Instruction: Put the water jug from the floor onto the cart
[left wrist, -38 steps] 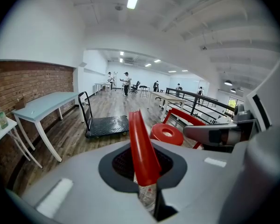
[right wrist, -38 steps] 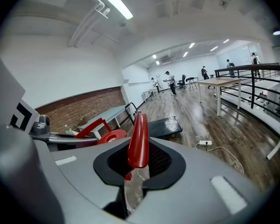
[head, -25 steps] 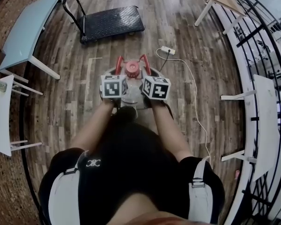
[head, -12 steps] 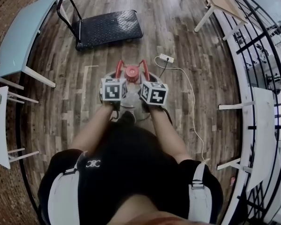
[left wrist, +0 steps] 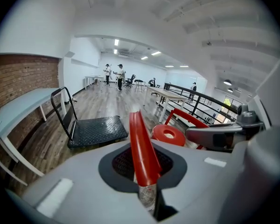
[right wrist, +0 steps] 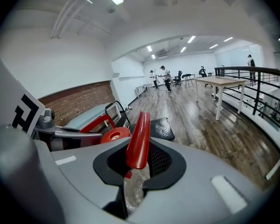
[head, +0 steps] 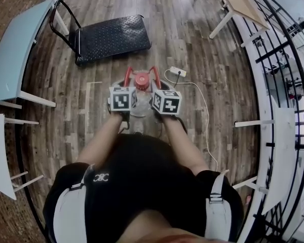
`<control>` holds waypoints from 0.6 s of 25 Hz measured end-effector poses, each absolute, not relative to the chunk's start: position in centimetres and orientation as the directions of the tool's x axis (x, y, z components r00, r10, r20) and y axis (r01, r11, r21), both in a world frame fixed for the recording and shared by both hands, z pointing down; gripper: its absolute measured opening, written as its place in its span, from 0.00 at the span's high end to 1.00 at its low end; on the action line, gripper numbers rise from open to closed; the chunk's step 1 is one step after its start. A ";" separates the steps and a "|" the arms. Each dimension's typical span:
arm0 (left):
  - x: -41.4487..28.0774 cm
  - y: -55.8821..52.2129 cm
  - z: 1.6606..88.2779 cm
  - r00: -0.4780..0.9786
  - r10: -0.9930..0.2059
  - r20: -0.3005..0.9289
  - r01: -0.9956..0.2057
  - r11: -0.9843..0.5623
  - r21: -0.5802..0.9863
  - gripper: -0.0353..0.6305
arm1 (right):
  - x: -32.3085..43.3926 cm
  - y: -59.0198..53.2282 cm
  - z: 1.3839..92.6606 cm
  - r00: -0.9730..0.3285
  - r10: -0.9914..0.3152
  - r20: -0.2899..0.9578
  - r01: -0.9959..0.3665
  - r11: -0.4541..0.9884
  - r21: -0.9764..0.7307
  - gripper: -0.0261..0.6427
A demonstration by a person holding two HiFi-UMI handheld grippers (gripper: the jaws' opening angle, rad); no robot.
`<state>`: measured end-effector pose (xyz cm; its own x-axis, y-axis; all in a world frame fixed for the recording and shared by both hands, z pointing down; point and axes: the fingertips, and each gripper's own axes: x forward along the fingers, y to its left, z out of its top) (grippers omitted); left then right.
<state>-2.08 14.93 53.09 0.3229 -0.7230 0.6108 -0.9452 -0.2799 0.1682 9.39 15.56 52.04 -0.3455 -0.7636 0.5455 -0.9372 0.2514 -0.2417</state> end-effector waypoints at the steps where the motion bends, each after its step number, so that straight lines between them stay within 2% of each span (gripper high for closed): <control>1: -2.0 13.9 53.3 0.323 -0.722 0.612 -0.945 -0.279 0.169 0.91 | 9.4 14.5 52.0 -0.343 -0.765 0.545 -0.938 0.252 -0.237 0.86; 15: -0.7 3.3 52.9 0.299 -0.740 0.603 -0.952 -0.275 0.136 0.91 | 10.9 3.5 52.3 -0.360 -0.768 0.529 -0.931 0.254 -0.263 0.86</control>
<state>-0.68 3.27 52.87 0.2993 -0.7395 0.6029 -0.9519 -0.2745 0.1358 10.88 3.46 52.26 -0.3597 -0.7684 0.5293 -0.9306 0.2542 -0.2633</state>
